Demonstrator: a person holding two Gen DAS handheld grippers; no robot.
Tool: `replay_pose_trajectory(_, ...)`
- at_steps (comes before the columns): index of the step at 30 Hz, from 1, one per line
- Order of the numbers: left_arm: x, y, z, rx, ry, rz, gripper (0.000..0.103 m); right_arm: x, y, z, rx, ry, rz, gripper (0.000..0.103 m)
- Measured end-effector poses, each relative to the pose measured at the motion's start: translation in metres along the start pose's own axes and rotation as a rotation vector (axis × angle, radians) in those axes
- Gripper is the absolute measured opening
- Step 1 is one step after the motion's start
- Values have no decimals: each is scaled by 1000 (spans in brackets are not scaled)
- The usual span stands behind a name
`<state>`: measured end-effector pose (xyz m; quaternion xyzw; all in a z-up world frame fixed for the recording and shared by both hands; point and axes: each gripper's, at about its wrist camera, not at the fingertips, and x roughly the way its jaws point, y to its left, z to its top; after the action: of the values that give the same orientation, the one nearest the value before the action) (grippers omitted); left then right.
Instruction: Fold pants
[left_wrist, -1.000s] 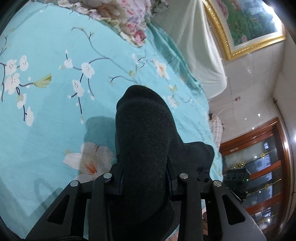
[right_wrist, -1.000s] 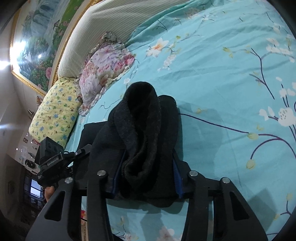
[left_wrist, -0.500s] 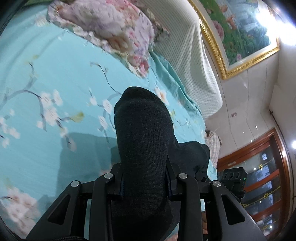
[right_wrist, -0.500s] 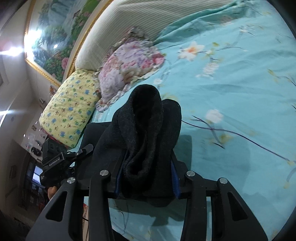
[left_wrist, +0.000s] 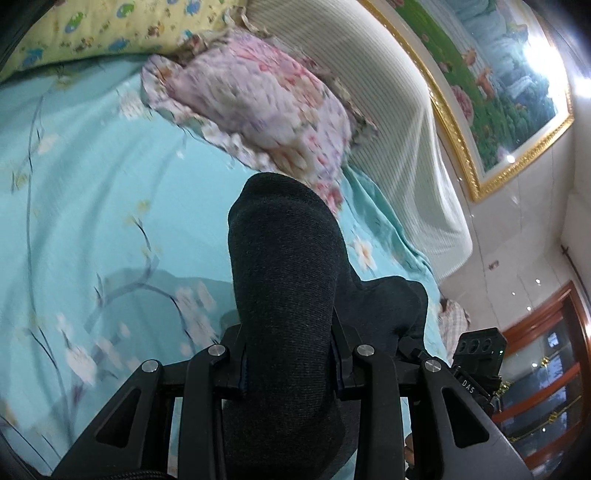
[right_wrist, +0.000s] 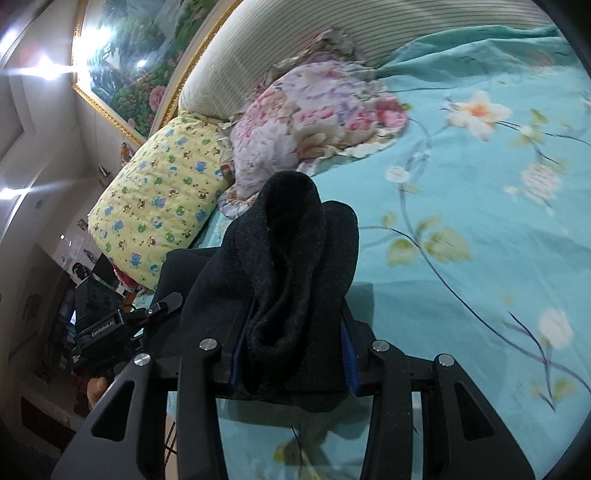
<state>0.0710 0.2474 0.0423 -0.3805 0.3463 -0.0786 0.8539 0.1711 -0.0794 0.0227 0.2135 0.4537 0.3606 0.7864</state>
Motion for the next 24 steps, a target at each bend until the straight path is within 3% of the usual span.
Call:
replay_pose_trajectory(10,7,20,32,-9,-47,64,32,54,10,32,-46,36,30,43)
replay_pose_trajectory(24,31,49,29,-25,-11,131,34,91,-8,33,-39,90,11,44)
